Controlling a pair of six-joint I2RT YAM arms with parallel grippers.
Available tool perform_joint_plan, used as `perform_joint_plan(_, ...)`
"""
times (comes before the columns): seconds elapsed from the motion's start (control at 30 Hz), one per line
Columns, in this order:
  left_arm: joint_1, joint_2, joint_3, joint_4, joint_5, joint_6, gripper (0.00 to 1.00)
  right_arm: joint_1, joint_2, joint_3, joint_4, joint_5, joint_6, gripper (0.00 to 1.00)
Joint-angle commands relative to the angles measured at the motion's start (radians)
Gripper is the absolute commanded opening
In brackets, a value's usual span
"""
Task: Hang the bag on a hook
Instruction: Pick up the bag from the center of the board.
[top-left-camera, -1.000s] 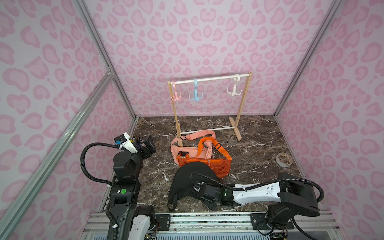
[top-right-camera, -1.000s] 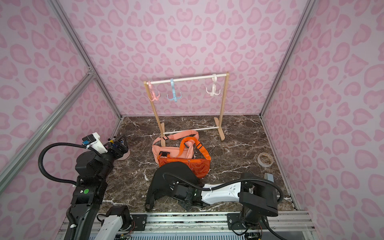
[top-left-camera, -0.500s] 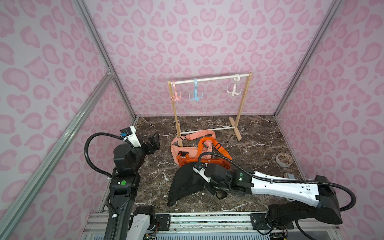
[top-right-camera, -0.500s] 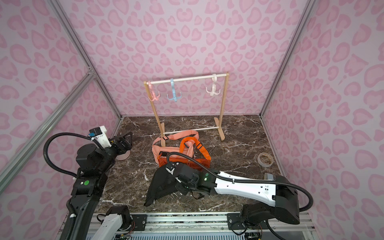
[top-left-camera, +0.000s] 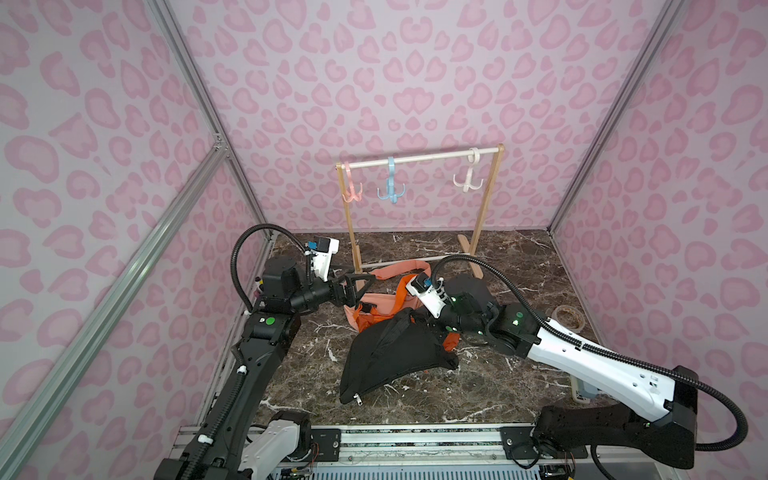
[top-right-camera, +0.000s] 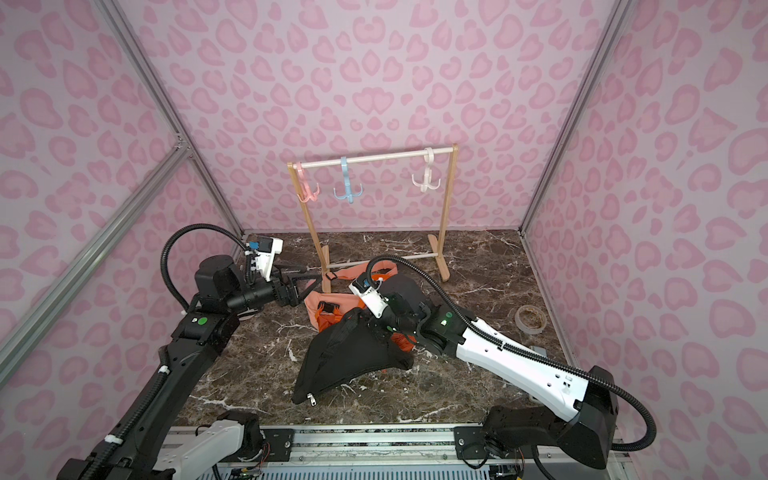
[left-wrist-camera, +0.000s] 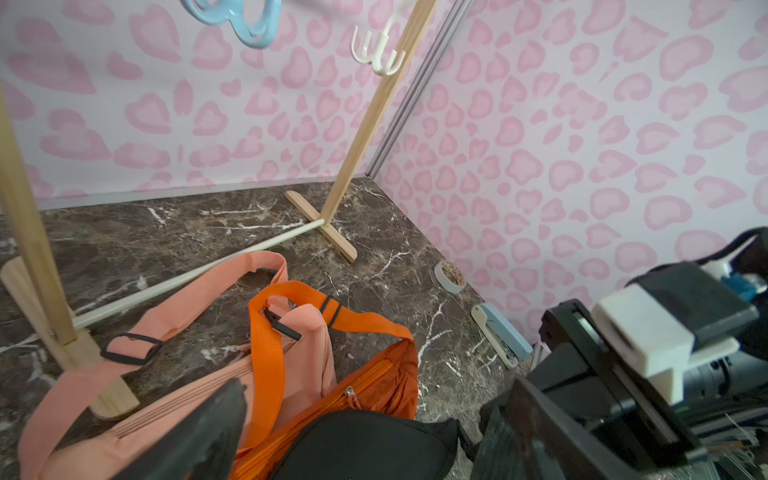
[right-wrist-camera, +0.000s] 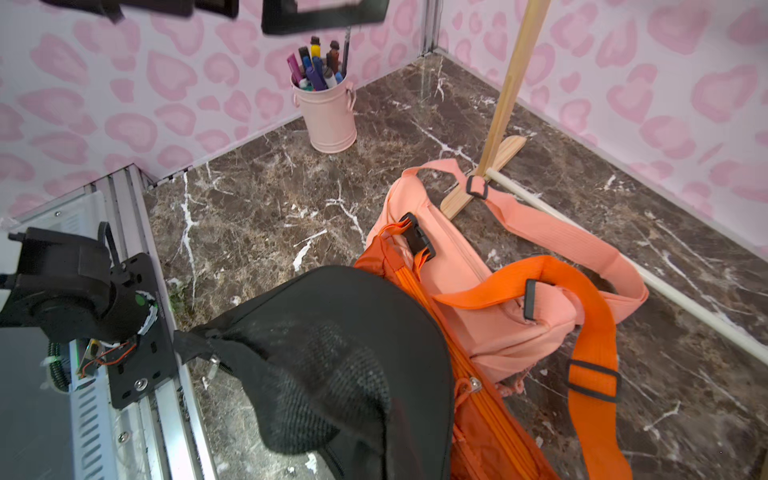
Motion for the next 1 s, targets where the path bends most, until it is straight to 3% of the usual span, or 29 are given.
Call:
perform_joint_plan(0.0,-0.036,0.018,-0.030,-0.029,0.061,0.054,1.00,-0.032,0.012,0.011,0.058,-0.055,-0.022,0.00)
perform_joint_plan(0.17,-0.117,0.003,-0.093,0.002,-0.014,0.045,0.99,-0.073,0.032,0.040,0.071,-0.059,-0.007,0.00)
perform_joint_plan(0.4,-0.166,-0.033,-0.177,0.019,-0.060,0.018,0.99,-0.148,0.049,0.074,0.078,-0.080,0.015,0.00)
perform_joint_plan(0.8,-0.253,0.000,-0.156,-0.055,-0.032,0.068,0.97,-0.175,0.090,0.141,0.095,-0.092,0.023,0.00)
perform_joint_plan(0.87,-0.264,0.002,-0.150,-0.074,-0.055,0.080,0.90,-0.175,0.095,0.153,0.097,-0.093,0.022,0.00)
perform_joint_plan(0.97,-0.266,-0.002,-0.130,-0.111,-0.104,0.096,0.64,-0.176,0.097,0.161,0.102,-0.085,0.024,0.00)
